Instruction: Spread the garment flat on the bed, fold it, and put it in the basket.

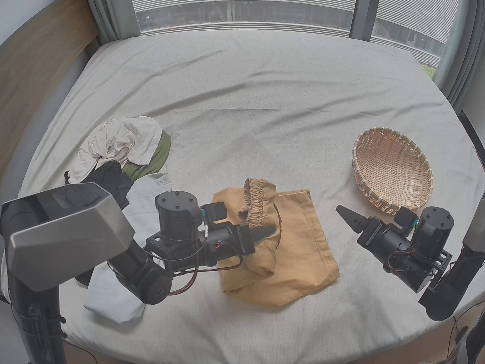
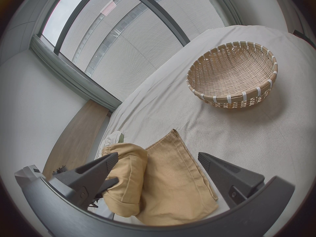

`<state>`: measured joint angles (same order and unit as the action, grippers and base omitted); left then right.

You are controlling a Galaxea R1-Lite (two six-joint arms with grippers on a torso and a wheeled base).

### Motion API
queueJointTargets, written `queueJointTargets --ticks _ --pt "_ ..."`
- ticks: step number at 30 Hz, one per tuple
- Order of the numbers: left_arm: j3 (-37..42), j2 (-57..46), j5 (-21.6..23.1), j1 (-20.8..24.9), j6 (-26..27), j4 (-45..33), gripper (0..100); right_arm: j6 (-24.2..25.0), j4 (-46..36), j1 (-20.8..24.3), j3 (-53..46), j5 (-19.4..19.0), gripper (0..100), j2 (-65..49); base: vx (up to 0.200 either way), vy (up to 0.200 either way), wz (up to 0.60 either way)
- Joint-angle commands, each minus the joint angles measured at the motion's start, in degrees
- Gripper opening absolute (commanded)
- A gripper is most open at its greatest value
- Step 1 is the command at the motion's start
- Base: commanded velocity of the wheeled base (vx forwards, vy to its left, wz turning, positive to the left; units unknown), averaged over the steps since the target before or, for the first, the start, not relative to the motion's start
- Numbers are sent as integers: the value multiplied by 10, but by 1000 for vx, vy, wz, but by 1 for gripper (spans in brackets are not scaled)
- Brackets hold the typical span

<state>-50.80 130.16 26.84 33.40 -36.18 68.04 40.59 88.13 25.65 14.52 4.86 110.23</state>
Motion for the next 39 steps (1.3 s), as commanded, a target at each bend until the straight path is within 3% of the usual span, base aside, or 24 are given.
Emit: queueJointTargets --ticks 1,2,3,13,19,29,32,39 --pt "-18 23 -4 2 0 -6 0 0 0 2 0 0 100 0 0 0 0" --pt "-18 23 -4 2 0 -7 0 1 0 2 0 0 100 0 0 0 0" --pt "-19 22 -6 2 0 -10 100 1 0 2 0 0 100 0 0 0 0" --pt "-9 5 -20 3 0 -10 100 0 -1 7 -12 -1 100 9 0 0 0" --pt "54 -25 -41 -7 0 5 100 1 -1 5 -20 -5 100 62 0 0 0" --pt "178 -81 -38 -73 1 58 100 10 0 -5 -24 -15 100 139 0 0 0" --pt "254 -78 -37 -98 1 135 100 10 0 -4 -20 -28 100 159 0 0 0" --pt "310 -83 -36 -135 2 203 100 10 0 -3 -5 -42 100 199 0 0 0"
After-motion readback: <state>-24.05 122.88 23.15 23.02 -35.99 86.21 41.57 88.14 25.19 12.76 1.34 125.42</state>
